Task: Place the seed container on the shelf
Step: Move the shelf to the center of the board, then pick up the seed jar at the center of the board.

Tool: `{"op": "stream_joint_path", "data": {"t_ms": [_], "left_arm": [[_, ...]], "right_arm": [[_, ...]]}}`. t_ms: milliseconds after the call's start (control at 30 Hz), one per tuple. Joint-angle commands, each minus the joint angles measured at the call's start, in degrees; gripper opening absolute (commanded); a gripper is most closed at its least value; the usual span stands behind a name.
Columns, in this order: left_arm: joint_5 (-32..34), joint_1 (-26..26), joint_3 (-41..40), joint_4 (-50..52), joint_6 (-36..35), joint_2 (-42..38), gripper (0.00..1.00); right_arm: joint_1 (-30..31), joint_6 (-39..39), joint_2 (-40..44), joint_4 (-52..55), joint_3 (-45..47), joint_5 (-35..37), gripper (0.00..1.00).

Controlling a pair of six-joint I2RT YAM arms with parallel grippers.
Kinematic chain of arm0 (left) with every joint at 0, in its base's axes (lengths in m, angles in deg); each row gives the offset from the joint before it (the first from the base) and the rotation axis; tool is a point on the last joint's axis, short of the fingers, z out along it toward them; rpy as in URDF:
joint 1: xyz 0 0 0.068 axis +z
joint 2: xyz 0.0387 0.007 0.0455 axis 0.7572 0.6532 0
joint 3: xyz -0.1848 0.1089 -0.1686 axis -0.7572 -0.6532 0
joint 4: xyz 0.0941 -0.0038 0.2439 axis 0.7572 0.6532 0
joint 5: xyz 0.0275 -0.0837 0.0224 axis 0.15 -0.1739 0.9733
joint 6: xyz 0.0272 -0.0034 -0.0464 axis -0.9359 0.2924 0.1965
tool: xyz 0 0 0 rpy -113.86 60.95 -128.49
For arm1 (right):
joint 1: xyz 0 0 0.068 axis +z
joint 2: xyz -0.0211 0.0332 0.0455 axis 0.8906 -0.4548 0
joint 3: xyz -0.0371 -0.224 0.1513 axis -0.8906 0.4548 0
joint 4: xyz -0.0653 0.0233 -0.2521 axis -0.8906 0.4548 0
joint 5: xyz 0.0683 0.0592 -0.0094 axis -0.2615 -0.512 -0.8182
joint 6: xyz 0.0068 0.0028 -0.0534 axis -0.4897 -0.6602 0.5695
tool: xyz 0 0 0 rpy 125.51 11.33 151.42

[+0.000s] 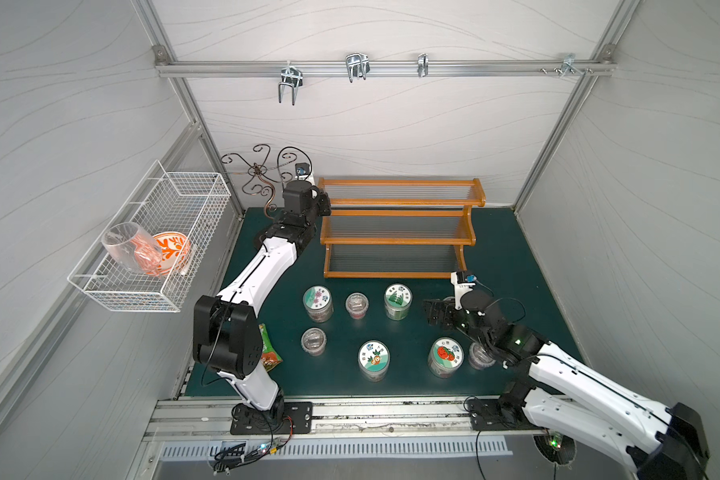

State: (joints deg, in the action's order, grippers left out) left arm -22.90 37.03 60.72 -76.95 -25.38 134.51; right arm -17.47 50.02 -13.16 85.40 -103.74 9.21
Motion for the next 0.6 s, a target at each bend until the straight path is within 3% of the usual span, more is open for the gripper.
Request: {"op": "stream_joint_path", "data": {"t_ms": [0,67,167,267,400,567], "left_arm": [[1.66,1.09,0.58,-1.74,0.36,-3.68,0.43],[0.96,1.11,1.02,-1.58,0.28,-5.1,0.52],[0.17,1.11,2.46,0.08,0.19,-7.41,0.78],[-0.24,1.09,3.7,2.28,0.46,-10.3,0.91],[-2.49,1.11,4.27,6.56,1.07,-14.74,0.99],[-7.14,1.08,2.95,13.79,3.6,-20.24,1.0]], "right_arm": [[-1.65,0.86,-0.94,4.48,-4.23,-2.59,0.99],[-2.68,1.98,-1.76,7.44,-6.83,-3.77,0.99],[-4.34,3.11,-2.8,11.75,-10.65,-5.61,0.99],[-5.86,4.12,-3.46,15.45,-13.87,-7.25,0.99],[-8.51,5.42,-4.29,19.9,-17.59,-8.54,0.99],[-13.44,6.01,-6.88,24.91,-21.59,-10.82,0.99]]}}
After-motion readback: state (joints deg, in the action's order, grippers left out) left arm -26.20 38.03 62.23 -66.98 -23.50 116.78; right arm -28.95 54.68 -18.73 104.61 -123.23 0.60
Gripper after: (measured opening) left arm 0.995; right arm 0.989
